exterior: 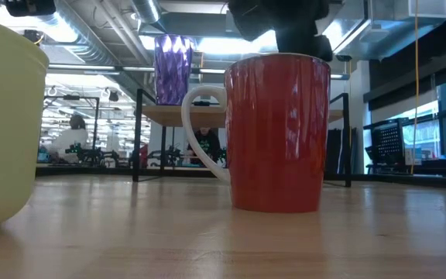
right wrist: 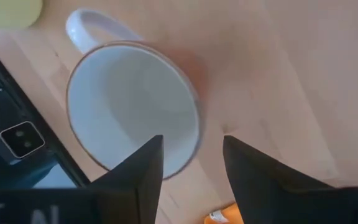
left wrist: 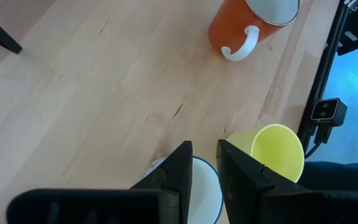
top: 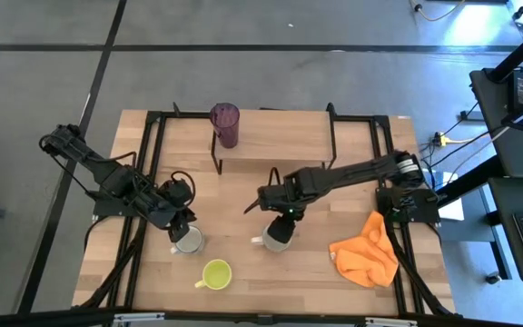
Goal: Stack small to large cups/mugs on shelf
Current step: Put the orange mug on the shelf
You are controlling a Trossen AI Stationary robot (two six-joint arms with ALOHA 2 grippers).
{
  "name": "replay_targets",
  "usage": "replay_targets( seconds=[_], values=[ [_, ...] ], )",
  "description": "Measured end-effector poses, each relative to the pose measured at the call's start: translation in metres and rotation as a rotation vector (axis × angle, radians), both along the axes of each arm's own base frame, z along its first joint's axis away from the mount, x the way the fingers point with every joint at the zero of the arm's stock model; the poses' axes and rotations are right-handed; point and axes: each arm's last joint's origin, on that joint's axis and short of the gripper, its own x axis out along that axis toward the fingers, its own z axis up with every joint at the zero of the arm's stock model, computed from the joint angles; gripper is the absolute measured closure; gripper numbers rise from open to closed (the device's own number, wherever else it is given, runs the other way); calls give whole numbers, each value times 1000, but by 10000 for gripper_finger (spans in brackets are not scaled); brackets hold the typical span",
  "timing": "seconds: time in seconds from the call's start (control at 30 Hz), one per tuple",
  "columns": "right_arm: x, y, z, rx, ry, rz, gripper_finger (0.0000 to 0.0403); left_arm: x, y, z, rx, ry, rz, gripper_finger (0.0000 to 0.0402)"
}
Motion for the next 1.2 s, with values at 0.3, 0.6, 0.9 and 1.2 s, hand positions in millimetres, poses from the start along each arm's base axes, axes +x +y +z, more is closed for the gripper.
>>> replay_targets(
  seconds=[0.3,0.6,0.9,1.2],
  values=[
    [5,3,-7,-21,-11,8,234,0,0,0,0,0,-1,334],
    [0,2,-27,-29,37,2,234,0,0,0,-1,0,1,334],
    [1,2,-30,-32,29,-2,257,0,0,0,-3,0,4,334],
    [1,0,-30,-64,16,18,355,0,0,0,5,-5,10,334]
  ],
)
